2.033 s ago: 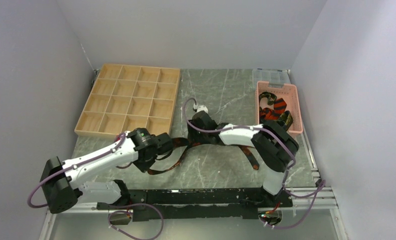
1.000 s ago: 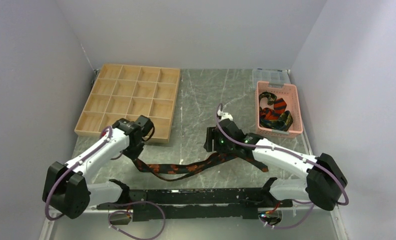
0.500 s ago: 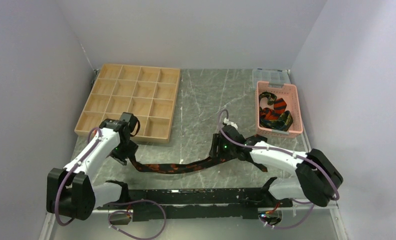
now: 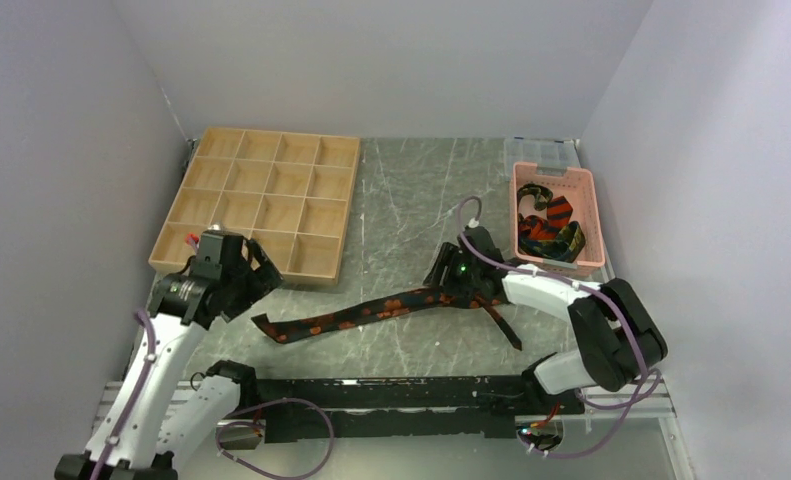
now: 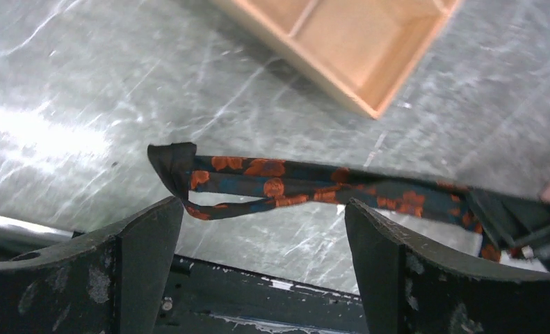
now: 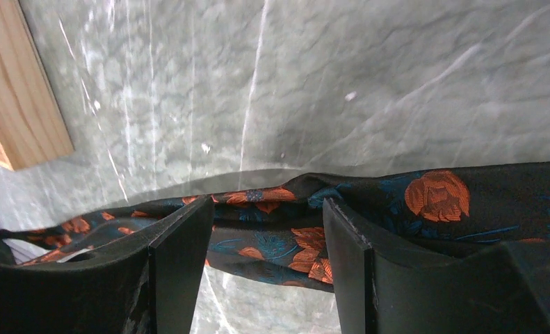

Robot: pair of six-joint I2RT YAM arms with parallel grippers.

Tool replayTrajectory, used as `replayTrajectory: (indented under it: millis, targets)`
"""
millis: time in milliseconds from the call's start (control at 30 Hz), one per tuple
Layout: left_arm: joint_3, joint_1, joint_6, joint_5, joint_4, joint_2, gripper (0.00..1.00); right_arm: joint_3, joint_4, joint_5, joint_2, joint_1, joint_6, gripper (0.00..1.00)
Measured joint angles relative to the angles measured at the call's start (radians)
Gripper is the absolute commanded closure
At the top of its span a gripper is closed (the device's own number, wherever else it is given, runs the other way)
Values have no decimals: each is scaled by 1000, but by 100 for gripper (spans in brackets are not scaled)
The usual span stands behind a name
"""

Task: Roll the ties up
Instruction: Flatten out the tie at the center of the board.

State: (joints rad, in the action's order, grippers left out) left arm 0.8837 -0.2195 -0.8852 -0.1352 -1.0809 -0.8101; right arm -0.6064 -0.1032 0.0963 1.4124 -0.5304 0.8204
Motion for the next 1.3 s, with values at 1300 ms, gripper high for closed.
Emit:
replayTrajectory:
  millis: [1300]
  targets:
    - [-215,-507,-123,-293,193,-67,44,-79,56,-185,92,-199,-156,40]
